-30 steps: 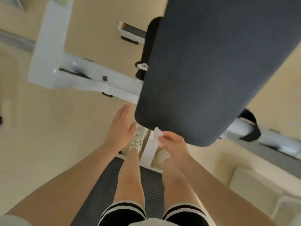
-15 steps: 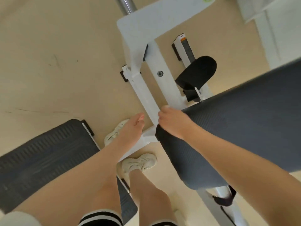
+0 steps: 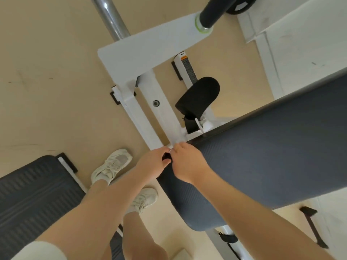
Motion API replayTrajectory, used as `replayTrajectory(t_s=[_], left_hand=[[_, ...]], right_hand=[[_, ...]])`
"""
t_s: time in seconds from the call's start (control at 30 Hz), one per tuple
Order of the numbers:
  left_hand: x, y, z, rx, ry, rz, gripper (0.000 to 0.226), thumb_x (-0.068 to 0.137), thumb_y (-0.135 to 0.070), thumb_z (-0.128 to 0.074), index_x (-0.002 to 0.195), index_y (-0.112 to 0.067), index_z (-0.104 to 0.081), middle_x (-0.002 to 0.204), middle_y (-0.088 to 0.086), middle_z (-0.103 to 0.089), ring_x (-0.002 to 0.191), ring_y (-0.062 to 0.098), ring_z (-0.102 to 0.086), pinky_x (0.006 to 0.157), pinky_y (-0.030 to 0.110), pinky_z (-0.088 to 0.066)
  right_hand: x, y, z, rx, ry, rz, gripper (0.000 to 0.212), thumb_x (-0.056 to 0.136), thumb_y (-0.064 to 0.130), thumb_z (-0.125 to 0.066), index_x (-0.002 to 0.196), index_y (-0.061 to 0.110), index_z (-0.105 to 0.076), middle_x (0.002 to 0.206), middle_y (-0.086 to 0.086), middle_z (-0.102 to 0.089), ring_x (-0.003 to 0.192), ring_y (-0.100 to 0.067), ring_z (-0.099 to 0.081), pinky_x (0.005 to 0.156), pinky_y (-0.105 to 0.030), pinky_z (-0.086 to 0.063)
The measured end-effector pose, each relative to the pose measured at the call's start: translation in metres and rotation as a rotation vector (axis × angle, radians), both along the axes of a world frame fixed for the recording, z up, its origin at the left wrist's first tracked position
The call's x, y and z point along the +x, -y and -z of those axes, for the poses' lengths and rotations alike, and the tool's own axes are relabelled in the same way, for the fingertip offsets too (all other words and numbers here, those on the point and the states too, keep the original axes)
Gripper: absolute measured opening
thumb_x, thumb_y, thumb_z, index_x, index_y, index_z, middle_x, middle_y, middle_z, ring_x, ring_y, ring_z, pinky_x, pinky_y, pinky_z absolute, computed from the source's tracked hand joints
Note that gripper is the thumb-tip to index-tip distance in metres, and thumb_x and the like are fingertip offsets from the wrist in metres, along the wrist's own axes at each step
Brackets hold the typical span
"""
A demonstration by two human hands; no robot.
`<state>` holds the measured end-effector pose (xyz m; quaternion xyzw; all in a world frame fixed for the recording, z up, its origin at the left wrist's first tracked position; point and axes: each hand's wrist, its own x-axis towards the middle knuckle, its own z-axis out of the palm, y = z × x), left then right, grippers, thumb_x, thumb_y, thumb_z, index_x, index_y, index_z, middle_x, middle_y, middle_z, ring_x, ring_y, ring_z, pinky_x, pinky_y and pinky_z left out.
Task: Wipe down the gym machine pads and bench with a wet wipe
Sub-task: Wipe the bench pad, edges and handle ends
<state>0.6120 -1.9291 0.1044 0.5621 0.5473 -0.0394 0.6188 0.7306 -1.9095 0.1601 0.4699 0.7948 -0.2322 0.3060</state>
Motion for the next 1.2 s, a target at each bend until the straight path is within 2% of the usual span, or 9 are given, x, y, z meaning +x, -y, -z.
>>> replayTrajectory(t_s=[0.2, 0.33, 0.47, 0.53, 0.6, 0.73, 0.87, 1.0, 1.2], left_hand=[[0.004, -0.01, -0.008, -0.077, -0.012, 0.038, 0.039, 0.09, -0.032, -0.051, 0.126, -0.019, -0.044, 0.115, 0.0, -0.055, 0.096, 0.017, -0.057, 0.079, 0.027, -0.047], [0.017, -0.032, -0.024, -0.058, 0.002, 0.108, 0.038, 0.092, -0.031, -0.047, 0.128, -0.018, -0.044, 0.119, 0.0, -0.053, 0.095, 0.012, -0.054, 0.08, 0.024, -0.045], [0.04, -0.057, -0.044, 0.05, 0.076, 0.145, 0.039, 0.094, -0.026, -0.045, 0.131, -0.014, -0.042, 0.141, 0.001, -0.036, 0.119, 0.015, -0.046, 0.092, 0.021, -0.034], [0.053, -0.069, -0.055, 0.07, 0.095, 0.141, 0.04, 0.095, -0.024, -0.044, 0.133, -0.014, -0.041, 0.142, 0.001, -0.036, 0.123, 0.015, -0.043, 0.097, 0.023, -0.033], [0.066, -0.081, -0.062, 0.085, 0.102, 0.148, 0.041, 0.094, -0.022, -0.044, 0.135, -0.014, -0.039, 0.141, 0.003, -0.038, 0.123, 0.016, -0.044, 0.099, 0.026, -0.035], [0.1, -0.1, -0.073, 0.119, 0.152, 0.089, 0.045, 0.095, -0.022, -0.045, 0.139, -0.016, -0.035, 0.139, 0.003, -0.043, 0.123, 0.017, -0.046, 0.097, 0.026, -0.037], [0.143, -0.119, -0.083, 0.201, 0.219, 0.077, 0.054, 0.094, -0.032, -0.048, 0.142, -0.017, -0.031, 0.145, 0.0, -0.039, 0.132, 0.015, -0.038, 0.107, 0.031, -0.03], [0.173, -0.127, -0.087, 0.288, 0.204, 0.034, 0.055, 0.089, -0.031, -0.057, 0.138, -0.017, -0.037, 0.136, 0.003, -0.049, 0.125, 0.017, -0.045, 0.102, 0.029, -0.035], [0.182, -0.135, -0.092, 0.268, 0.041, 0.071, 0.051, 0.087, -0.032, -0.059, 0.133, -0.019, -0.043, 0.127, 0.001, -0.056, 0.117, 0.018, -0.053, 0.099, 0.032, -0.04]], right_hand=[[0.064, -0.053, -0.044, 0.142, 0.164, -0.13, 0.033, 0.094, 0.021, -0.034, 0.082, 0.01, -0.064, 0.082, -0.004, -0.059, 0.077, -0.02, -0.053, 0.074, -0.034, -0.046], [0.126, -0.088, -0.075, 0.448, 0.337, 0.042, 0.03, 0.088, 0.018, -0.042, 0.077, 0.007, -0.067, 0.076, -0.009, -0.066, 0.078, -0.028, -0.059, 0.087, -0.039, -0.045], [0.11, -0.071, -0.073, 0.265, 0.347, 0.093, 0.039, 0.089, 0.026, -0.038, 0.116, 0.003, -0.054, 0.114, -0.016, -0.058, 0.109, -0.032, -0.048, 0.104, -0.042, -0.033], [0.101, -0.054, -0.073, 0.139, 0.295, 0.091, 0.057, 0.093, 0.03, -0.038, 0.141, 0.002, -0.026, 0.147, -0.02, -0.03, 0.137, -0.036, -0.022, 0.116, -0.045, -0.009], [0.106, -0.053, -0.076, 0.105, 0.216, 0.066, 0.061, 0.096, 0.03, -0.035, 0.146, 0.003, -0.013, 0.154, -0.016, -0.015, 0.143, -0.032, -0.007, 0.116, -0.039, 0.003], [0.157, -0.096, -0.092, 0.259, 0.281, -0.054, 0.052, 0.096, 0.035, -0.028, 0.134, 0.001, -0.041, 0.137, -0.016, -0.046, 0.132, -0.033, -0.034, 0.114, -0.043, -0.016], [0.222, -0.139, -0.117, 0.436, 0.37, 0.064, 0.061, 0.091, 0.038, -0.017, 0.11, 0.003, -0.063, 0.113, -0.015, -0.064, 0.115, -0.033, -0.053, 0.107, -0.043, -0.033], [0.218, -0.14, -0.118, 0.439, 0.338, 0.117, 0.053, 0.092, 0.037, -0.026, 0.104, 0.0, -0.063, 0.105, -0.016, -0.064, 0.106, -0.034, -0.053, 0.104, -0.043, -0.034], [0.228, -0.139, -0.121, 0.299, 0.119, -0.094, 0.047, 0.098, 0.035, -0.029, 0.126, 0.004, -0.051, 0.129, -0.015, -0.054, 0.123, -0.031, -0.045, 0.112, -0.044, -0.023]])
